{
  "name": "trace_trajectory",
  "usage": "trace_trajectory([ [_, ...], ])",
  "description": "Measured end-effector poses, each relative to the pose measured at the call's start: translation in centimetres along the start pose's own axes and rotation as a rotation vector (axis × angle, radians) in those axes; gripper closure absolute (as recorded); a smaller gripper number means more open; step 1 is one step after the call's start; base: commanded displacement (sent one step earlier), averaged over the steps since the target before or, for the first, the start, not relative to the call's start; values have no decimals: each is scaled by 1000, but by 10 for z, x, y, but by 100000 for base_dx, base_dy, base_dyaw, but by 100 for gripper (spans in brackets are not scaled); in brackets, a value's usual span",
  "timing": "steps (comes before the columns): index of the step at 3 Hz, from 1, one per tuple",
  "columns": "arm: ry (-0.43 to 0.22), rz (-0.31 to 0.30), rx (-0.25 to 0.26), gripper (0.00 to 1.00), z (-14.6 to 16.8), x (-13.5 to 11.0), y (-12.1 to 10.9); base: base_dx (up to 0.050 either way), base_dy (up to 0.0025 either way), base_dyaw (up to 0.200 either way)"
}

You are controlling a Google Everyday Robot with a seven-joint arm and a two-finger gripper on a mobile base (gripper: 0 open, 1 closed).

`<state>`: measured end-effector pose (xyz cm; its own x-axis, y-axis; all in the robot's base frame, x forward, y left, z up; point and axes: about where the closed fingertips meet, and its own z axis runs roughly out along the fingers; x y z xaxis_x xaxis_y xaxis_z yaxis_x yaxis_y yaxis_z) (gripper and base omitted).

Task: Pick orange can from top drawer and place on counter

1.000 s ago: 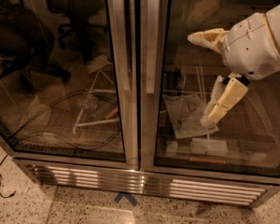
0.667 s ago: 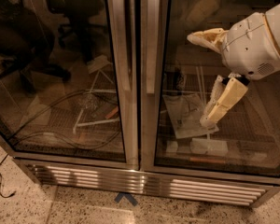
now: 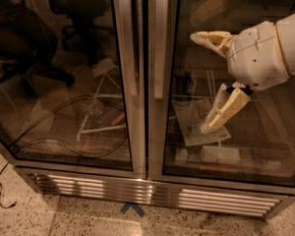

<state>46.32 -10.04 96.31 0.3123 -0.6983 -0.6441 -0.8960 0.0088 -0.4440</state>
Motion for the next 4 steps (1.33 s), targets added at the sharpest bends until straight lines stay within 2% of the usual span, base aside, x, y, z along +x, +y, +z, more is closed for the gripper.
trace_trajectory([
  [1, -103, -105, 101, 0, 10, -6, -11, 0, 0, 0],
  [3, -360, -275, 231, 0, 16, -7, -30, 0, 0, 0],
  [4, -439, -470, 273, 0, 21, -10, -32, 0, 0, 0],
])
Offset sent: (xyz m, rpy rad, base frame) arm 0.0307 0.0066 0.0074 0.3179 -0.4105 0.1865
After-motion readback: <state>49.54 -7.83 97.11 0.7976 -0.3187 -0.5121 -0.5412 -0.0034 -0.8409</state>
